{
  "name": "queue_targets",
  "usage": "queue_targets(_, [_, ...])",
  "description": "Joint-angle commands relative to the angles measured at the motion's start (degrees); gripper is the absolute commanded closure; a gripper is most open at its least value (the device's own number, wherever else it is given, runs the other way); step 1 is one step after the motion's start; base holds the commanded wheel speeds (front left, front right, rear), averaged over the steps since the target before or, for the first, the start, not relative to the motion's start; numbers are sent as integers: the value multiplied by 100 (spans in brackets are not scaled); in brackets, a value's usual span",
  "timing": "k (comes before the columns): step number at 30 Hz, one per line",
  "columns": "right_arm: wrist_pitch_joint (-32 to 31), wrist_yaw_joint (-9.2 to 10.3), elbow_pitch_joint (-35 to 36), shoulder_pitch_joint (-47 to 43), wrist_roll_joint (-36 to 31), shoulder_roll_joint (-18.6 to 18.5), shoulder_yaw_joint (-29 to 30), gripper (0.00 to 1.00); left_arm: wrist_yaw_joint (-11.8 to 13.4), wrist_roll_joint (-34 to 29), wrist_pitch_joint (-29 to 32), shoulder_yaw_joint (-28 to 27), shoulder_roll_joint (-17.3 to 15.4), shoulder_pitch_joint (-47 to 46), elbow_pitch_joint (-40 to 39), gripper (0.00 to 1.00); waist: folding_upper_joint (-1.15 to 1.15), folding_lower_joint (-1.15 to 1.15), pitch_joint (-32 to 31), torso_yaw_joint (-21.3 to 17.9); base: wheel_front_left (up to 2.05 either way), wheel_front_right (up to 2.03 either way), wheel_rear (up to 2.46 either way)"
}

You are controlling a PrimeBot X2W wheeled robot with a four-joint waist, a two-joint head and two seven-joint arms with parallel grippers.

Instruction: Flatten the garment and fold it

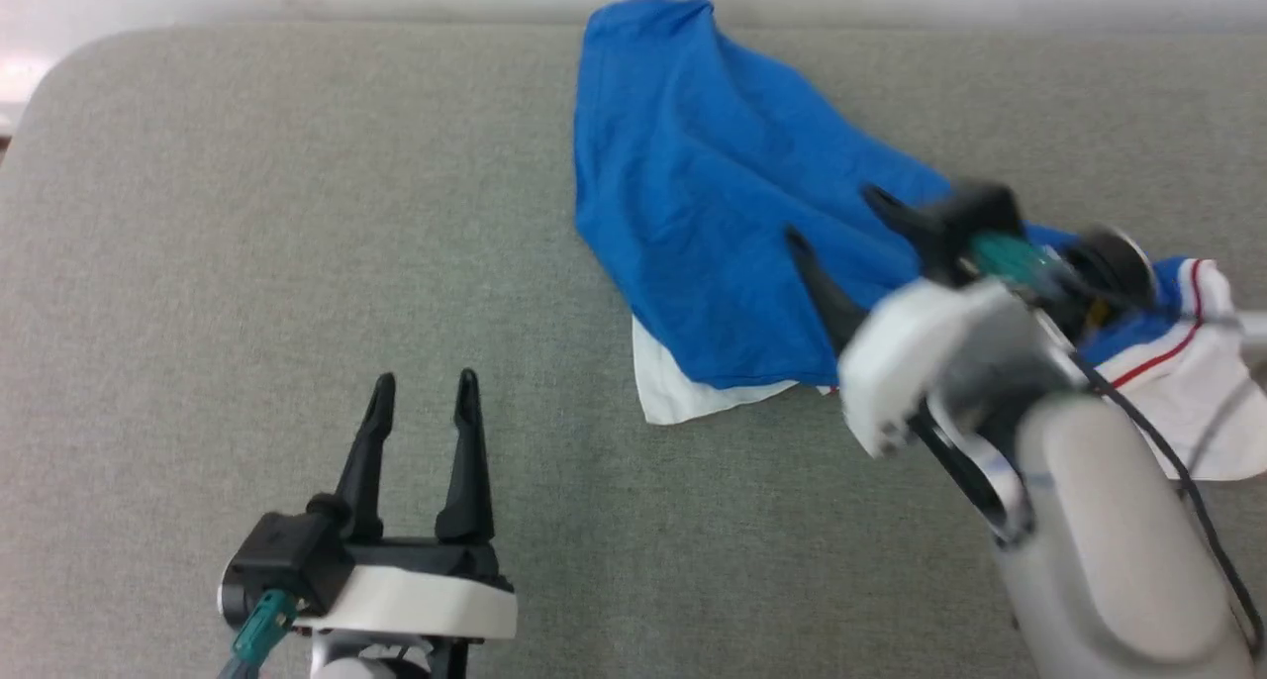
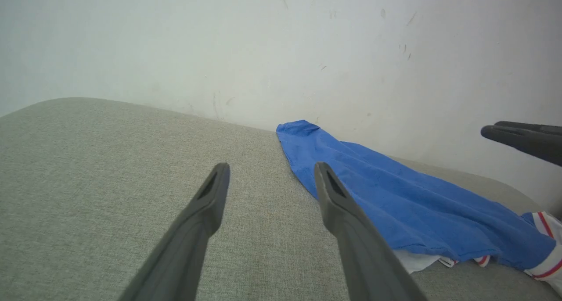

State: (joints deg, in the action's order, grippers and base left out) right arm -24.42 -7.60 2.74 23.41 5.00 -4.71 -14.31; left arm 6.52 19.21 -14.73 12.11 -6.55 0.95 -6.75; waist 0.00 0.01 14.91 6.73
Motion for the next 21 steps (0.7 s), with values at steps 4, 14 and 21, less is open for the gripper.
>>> queue_targets(4, [-142, 11, -715, 810, 58, 32, -531, 0, -152, -102, -27, -17, 142, -204, 119, 0, 0, -1, 331, 274, 0, 0, 0])
queue_targets(14, [-265, 11, -2955, 2033, -49, 169, -1530, 0, -394, -176, -27, -15, 333, -419, 330, 0, 0, -1, 543, 655, 0, 0, 0])
queue_targets(21, [-152, 11, -3739, 2360, -51, 181, -1583, 100, -422, -104, -27, 63, 363, -533, 440, 0, 0, -1, 654, 828, 0, 0, 0])
